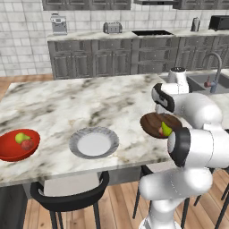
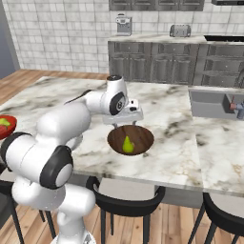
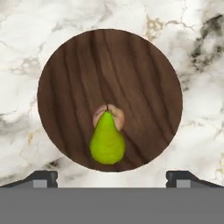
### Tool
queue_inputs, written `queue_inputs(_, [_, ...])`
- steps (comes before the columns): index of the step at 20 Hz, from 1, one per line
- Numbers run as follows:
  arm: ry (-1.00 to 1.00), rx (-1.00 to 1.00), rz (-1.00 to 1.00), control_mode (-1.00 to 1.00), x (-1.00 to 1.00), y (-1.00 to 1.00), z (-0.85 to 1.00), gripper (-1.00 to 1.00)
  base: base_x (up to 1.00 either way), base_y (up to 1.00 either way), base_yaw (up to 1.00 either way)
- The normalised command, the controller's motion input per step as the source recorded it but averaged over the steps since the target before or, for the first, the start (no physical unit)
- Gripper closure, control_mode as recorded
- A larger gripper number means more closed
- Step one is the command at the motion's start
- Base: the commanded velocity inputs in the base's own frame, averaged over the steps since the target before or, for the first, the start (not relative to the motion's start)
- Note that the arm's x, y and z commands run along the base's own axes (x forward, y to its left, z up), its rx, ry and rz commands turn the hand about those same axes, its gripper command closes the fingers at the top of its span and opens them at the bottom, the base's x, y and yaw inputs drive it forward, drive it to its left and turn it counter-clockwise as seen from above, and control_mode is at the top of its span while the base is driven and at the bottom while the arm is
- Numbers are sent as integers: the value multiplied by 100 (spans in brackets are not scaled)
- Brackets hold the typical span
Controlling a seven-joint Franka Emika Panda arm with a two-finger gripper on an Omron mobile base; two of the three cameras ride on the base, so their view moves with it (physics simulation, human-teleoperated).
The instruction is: Take the fruits from the plate on the dining counter and place two fruits in each bowl.
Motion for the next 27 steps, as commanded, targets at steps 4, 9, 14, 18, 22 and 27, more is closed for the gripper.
queue_inputs(4, [0,0,-16,-100,-41,19,64,-100,0,0,0])
queue_inputs(9, [2,3,-19,-100,-62,13,53,-100,0,0,0])
queue_inputs(14, [0,7,-16,-100,-75,37,13,-100,0,0,0])
queue_inputs(18, [-7,0,-2,-100,-44,81,47,-100,0,0,0])
queue_inputs(22, [-13,0,0,-100,-37,79,55,-100,0,0,0])
queue_inputs(27, [-15,2,0,-100,-55,49,19,-100,0,0,0])
